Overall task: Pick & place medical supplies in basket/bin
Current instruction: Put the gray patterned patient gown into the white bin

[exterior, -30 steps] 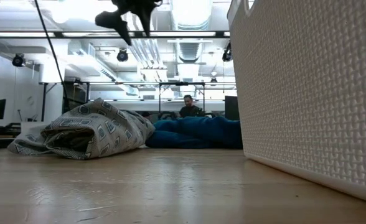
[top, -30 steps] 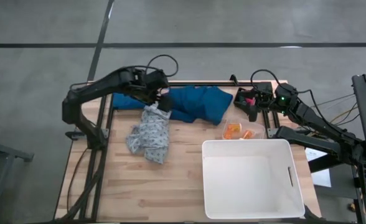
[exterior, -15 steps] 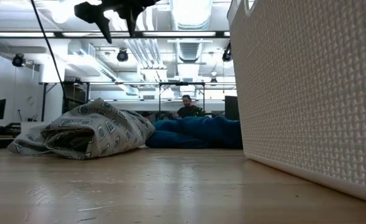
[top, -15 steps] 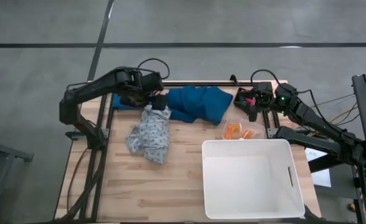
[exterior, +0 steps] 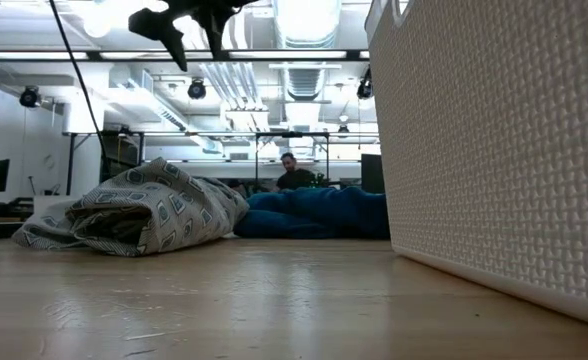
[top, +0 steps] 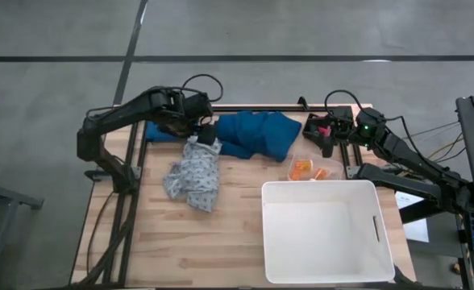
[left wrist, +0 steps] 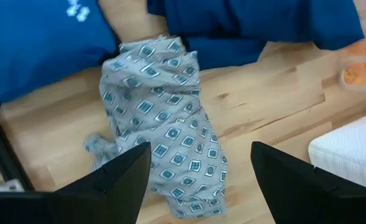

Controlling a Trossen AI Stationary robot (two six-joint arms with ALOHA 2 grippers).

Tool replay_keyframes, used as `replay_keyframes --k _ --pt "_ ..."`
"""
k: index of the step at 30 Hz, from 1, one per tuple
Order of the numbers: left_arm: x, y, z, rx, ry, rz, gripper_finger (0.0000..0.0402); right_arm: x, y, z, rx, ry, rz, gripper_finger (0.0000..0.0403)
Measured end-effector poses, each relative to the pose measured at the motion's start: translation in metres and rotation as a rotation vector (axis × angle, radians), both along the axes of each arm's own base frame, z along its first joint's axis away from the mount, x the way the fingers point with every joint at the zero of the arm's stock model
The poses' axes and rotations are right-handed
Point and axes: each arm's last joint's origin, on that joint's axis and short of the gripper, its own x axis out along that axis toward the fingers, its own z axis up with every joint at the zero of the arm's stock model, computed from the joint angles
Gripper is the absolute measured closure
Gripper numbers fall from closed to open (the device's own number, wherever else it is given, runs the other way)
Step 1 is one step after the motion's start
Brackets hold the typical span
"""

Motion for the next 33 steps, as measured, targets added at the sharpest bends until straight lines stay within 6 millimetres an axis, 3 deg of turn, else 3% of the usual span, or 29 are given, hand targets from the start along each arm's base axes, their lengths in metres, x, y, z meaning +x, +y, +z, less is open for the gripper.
replay_keyframes --k 33 --pt "0.0044 0.0013 0.0012 0.025 -0.038 -0.048 0.0121 0.0000 0.0000 0.0000 0.000 0.000 0.000 0.0092"
